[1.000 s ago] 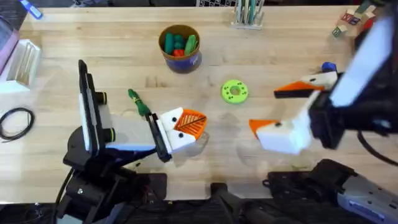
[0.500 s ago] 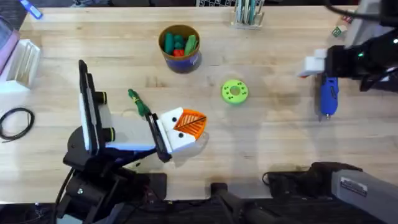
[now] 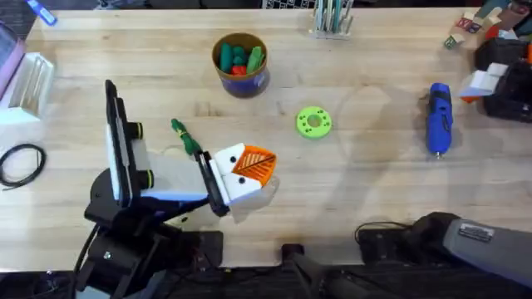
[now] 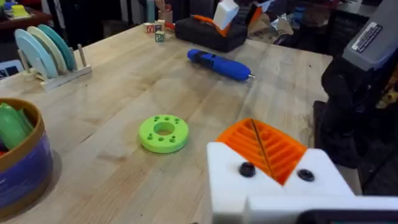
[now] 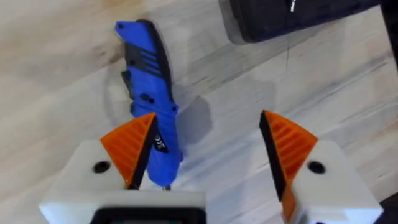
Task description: Pick up the gripper from the table and insert it into the empty holder that is missing its gripper. Then pick up a screw, insert it into the mounting hole, and use the screwdriver to tighten it. Finally, clean up the table by picking up the vegetable and placing it into the bucket.
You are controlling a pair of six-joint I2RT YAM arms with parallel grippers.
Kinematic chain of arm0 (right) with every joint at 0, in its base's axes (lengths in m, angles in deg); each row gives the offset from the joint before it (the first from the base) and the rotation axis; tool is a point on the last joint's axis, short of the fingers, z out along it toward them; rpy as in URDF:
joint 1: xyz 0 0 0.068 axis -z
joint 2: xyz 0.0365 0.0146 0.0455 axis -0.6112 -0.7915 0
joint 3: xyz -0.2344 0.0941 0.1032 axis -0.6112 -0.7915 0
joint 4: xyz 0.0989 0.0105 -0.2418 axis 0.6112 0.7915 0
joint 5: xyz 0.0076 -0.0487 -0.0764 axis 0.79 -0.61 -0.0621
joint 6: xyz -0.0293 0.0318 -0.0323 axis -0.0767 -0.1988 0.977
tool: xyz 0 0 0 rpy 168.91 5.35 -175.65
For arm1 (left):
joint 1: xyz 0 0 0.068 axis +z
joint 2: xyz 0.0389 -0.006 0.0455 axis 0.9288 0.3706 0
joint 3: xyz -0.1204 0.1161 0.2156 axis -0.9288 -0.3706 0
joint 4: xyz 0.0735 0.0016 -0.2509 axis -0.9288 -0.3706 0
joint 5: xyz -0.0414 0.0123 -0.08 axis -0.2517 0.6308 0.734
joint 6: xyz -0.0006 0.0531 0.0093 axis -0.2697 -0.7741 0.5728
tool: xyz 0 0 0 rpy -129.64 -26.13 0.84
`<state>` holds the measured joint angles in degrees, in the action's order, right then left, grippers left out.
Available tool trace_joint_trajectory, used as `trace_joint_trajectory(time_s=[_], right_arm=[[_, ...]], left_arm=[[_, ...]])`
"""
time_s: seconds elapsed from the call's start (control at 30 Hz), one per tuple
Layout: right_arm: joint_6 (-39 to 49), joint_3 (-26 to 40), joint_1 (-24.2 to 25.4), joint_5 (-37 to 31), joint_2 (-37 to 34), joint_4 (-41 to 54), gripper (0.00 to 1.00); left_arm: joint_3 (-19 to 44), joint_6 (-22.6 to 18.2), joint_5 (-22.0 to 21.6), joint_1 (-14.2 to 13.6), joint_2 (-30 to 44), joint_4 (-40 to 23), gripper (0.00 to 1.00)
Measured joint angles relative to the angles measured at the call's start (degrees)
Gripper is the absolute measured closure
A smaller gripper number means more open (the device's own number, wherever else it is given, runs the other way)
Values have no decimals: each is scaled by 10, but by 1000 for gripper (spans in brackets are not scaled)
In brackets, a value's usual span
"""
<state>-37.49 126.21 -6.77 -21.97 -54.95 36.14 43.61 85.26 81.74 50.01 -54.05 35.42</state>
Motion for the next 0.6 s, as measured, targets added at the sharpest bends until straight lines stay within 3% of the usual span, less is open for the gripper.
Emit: trace_joint_trajectory(time_s=[0.2, 0.6], right_arm=[[83, 0, 3, 0, -25, 8, 10], [141, 0, 3, 70, -95, 2, 10]], left_arm=[[0, 0, 0, 0, 0, 0, 992], [0, 0, 0, 0, 0, 0, 992]])
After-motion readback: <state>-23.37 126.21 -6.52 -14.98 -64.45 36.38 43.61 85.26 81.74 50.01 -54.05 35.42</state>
